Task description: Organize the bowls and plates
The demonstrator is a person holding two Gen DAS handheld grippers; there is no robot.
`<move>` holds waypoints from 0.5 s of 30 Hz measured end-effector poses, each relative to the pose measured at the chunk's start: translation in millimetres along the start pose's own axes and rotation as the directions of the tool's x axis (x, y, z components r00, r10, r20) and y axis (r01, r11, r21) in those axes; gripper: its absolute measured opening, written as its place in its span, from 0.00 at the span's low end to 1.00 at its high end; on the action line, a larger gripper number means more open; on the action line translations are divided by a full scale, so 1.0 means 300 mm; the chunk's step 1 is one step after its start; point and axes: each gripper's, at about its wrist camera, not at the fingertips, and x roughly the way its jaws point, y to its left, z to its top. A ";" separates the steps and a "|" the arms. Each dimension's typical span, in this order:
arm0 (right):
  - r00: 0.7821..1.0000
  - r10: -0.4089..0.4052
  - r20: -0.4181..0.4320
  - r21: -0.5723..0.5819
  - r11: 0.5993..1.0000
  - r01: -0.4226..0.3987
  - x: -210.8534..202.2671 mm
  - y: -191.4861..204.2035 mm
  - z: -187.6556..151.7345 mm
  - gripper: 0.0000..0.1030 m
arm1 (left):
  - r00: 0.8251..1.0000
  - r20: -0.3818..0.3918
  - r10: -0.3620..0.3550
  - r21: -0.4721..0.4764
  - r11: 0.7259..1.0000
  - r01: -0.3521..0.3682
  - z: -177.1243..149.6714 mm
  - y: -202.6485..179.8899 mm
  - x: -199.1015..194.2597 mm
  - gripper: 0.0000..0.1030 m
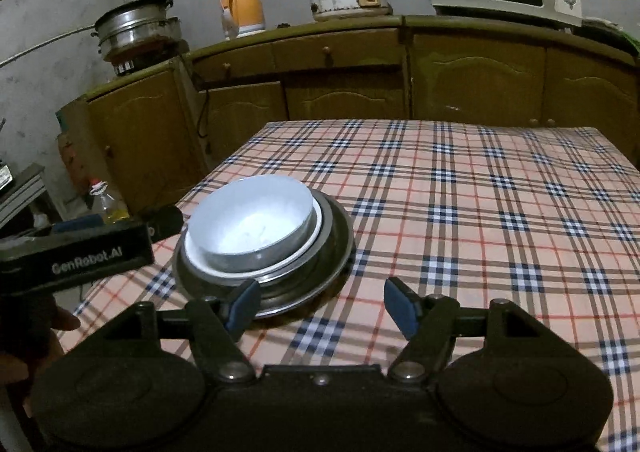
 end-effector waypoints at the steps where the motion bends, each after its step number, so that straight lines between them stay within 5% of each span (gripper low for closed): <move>1: 1.000 -0.004 0.003 0.001 1.000 0.004 -0.018 0.004 -0.003 0.79 | 1.000 0.012 0.005 0.003 1.000 -0.005 -0.001 -0.010 -0.017 1.00; 15: 0.999 0.011 0.048 -0.007 1.000 -0.011 -0.173 0.037 -0.039 0.79 | 0.998 0.061 -0.009 0.027 1.000 0.007 -0.015 -0.105 -0.144 1.00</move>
